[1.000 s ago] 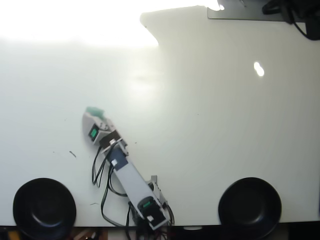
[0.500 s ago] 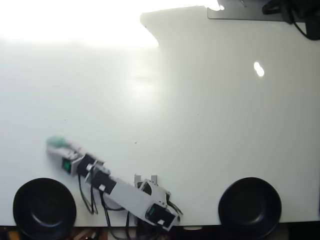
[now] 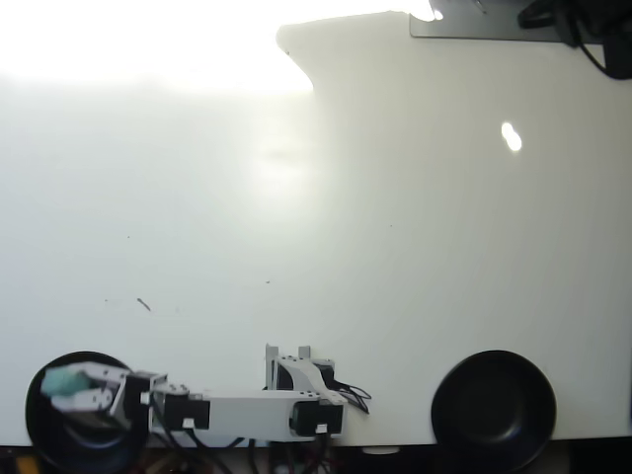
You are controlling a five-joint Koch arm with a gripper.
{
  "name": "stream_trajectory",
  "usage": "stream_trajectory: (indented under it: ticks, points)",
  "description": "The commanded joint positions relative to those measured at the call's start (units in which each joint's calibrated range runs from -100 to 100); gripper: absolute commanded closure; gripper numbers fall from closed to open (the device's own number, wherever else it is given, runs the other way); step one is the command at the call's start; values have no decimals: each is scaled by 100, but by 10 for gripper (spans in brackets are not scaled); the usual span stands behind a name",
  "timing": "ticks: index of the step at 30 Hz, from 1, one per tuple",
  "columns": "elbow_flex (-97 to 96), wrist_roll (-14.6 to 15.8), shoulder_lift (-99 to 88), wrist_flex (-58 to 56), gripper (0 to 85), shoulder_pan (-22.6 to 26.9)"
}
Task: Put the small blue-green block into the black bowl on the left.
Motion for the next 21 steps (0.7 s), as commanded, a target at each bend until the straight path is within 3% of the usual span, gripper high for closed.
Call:
stream_trajectory:
  ticks: [1,7,11,21]
  points:
    - [322,-444,65,511,821,127]
    - [17,-1192,226,1362,823,347]
    - [-353,-1470,247,1792,821,469]
    - [-843,-1280,-74,2027,823,532]
